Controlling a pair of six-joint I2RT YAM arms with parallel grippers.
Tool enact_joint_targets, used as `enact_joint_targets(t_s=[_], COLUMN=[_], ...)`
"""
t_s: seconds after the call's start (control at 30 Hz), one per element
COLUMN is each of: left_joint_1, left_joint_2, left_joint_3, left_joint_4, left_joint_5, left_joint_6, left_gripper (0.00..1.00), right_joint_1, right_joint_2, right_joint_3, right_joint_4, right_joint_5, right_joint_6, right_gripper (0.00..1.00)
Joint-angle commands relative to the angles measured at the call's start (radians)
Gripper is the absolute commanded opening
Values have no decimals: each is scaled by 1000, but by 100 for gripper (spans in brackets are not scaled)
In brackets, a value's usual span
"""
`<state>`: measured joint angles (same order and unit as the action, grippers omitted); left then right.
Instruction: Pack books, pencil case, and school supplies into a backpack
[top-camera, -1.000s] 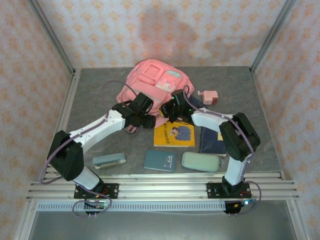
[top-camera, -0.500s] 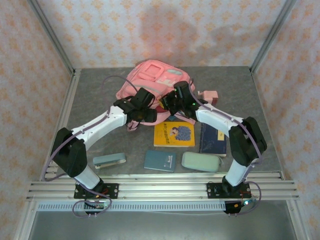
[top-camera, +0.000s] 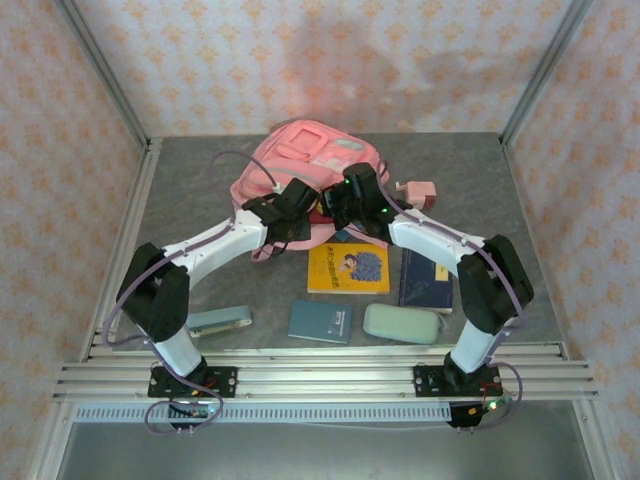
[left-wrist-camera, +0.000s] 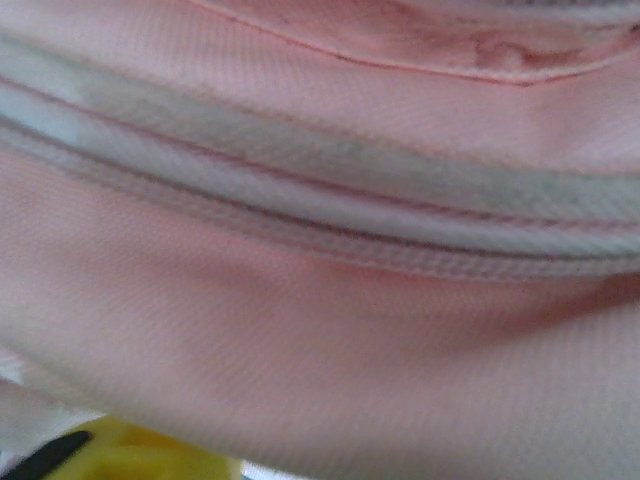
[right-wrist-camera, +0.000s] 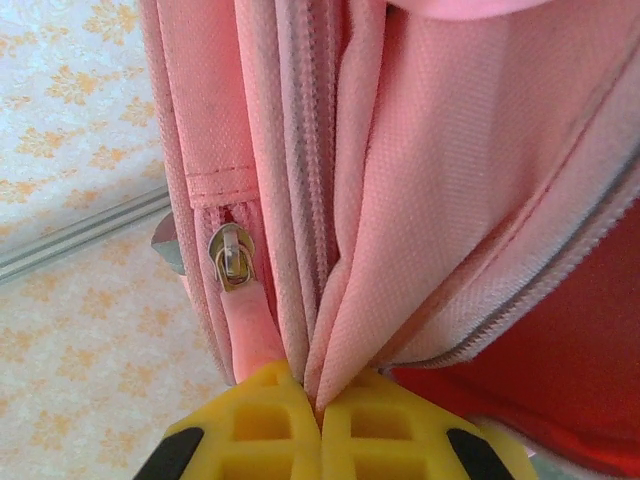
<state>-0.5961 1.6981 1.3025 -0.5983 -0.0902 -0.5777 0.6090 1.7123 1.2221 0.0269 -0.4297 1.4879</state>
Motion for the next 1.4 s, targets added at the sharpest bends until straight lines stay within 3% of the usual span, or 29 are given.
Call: enact_joint_targets(t_s=[0.0, 0.13, 0.33, 0.53, 0.73, 0.83, 1.07, 1.37], left_joint_1=[1, -1, 1, 2, 3, 4, 2, -5], left_joint_2=[35, 35, 15, -22, -15, -30, -28, -55], left_joint_3=[35, 31, 28, 21, 21, 16, 37, 57], left_joint_4=[40, 63, 32, -26, -68, -65, -78, -132], left_joint_5=[-73, -52, -94, -91, -26, -19, -6, -20], left_joint_6=[-16, 8, 38, 91, 93, 89, 100, 98], left_gripper=[27, 10, 0, 8, 21, 20, 7, 23], right_joint_1=[18, 18, 13, -12, -17, -17, -18, -26], right_joint_2=[-79, -81, -81, -95, -67, -58, -49, -35], right_joint_3=[51, 43, 48, 58, 39, 38, 45, 35], right_joint_4=[136, 140, 112, -36, -9, 1, 4, 14], right_joint_5=[-3, -4, -3, 45, 11, 4, -6, -19], right_joint_6=[40, 31, -34, -197, -203, -202, -210, -215], right_gripper=[0, 0, 0, 0, 0, 0, 0, 0])
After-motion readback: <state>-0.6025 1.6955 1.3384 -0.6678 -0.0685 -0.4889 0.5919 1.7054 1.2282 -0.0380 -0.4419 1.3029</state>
